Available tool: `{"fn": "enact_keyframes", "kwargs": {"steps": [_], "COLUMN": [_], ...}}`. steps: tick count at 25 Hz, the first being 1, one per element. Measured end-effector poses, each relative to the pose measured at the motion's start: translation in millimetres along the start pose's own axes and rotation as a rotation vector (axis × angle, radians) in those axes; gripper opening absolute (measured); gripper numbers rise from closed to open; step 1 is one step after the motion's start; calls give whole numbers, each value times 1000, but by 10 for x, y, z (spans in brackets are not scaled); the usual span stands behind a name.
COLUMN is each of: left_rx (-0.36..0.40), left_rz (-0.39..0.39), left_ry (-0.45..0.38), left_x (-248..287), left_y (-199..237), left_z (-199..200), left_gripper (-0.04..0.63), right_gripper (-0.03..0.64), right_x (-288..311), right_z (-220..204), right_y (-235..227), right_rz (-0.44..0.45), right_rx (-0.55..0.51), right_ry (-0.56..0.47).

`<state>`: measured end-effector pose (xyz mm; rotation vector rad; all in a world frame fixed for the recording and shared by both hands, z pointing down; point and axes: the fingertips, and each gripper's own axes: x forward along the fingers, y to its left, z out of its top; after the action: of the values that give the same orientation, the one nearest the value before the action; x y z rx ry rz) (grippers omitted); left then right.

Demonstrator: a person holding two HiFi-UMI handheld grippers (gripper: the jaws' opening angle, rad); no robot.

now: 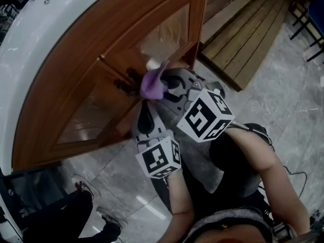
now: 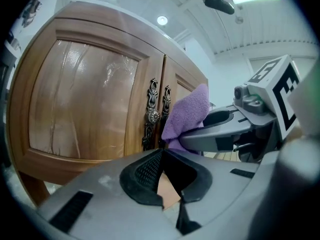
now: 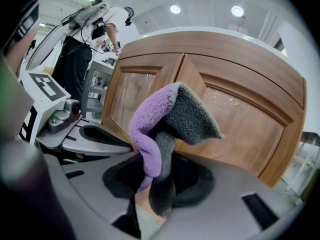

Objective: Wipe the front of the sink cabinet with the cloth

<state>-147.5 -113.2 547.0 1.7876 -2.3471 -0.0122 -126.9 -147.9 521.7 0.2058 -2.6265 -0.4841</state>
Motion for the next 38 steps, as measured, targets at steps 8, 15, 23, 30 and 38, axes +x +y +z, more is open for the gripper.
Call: {"fn": "enact_keyframes", "kwargs": {"steps": [8, 15, 23, 30, 38], "left_rx": [31, 45, 30, 1, -40], "left_rz": [98, 173, 192, 160, 135], "left_ry": [6, 102, 167, 228, 237], "left_x": [-22, -158, -491, -784, -1159], "left_y": [37, 17, -106, -338, -538], "left_z": [230, 620, 1520, 2254, 3202], "left_gripper": [6, 6, 6, 6, 6], "right_gripper": [184, 183, 183, 183, 184], "right_x": [-9, -136, -769, -1285, -1924], "right_z": [20, 76, 752, 1424, 2295], "right_y": [-53, 17, -66, -338, -489], "right_rz": [30, 42, 15, 1, 26], "right_rx": [96, 318, 420, 459, 470], "right_ry": [-50, -42, 31, 66, 82]}}
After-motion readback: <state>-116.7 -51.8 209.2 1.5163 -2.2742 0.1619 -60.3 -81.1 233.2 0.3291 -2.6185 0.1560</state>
